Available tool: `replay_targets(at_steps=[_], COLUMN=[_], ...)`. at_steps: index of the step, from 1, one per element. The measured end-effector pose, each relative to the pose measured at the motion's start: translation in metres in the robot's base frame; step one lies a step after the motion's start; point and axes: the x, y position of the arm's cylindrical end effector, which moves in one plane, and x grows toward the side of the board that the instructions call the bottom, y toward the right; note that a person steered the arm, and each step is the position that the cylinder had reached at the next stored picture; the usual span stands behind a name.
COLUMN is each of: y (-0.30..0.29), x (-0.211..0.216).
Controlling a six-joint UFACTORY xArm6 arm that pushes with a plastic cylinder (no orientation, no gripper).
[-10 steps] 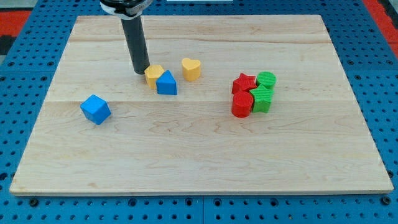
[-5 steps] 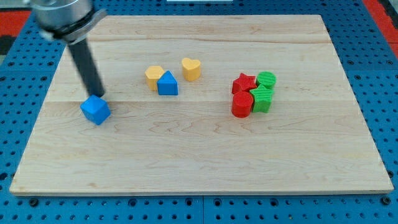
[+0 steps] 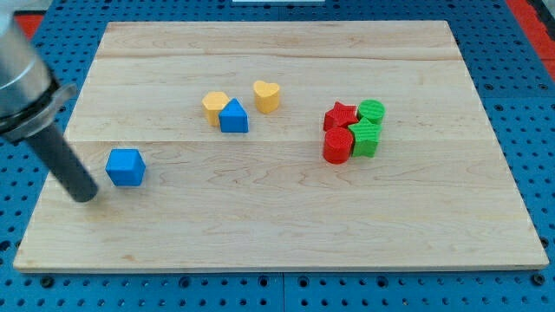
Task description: Move the blue cube below the blue triangle
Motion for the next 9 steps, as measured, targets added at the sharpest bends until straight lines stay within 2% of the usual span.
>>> replay_targets(at_steps=[2, 4, 6, 9], y=[0.039, 0.030, 0.032, 0.085], x=[-0.014, -0.012, -0.029, -0.049])
